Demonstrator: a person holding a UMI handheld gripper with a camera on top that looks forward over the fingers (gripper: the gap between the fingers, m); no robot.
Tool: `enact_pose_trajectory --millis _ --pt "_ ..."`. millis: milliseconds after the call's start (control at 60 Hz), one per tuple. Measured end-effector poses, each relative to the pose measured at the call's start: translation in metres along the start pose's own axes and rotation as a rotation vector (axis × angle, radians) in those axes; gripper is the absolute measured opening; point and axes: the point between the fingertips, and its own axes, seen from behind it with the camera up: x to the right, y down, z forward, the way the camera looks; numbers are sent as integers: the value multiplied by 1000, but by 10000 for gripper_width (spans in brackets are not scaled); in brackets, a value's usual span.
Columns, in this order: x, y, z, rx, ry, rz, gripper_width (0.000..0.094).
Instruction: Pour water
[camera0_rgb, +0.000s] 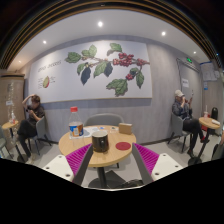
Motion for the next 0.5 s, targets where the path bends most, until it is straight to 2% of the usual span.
enact_pose_trajectory --millis 250,500 --pt "-41 -8 9 -17 -58 -28 842" --pt "-121 -19 65 5 -168 -33 840"
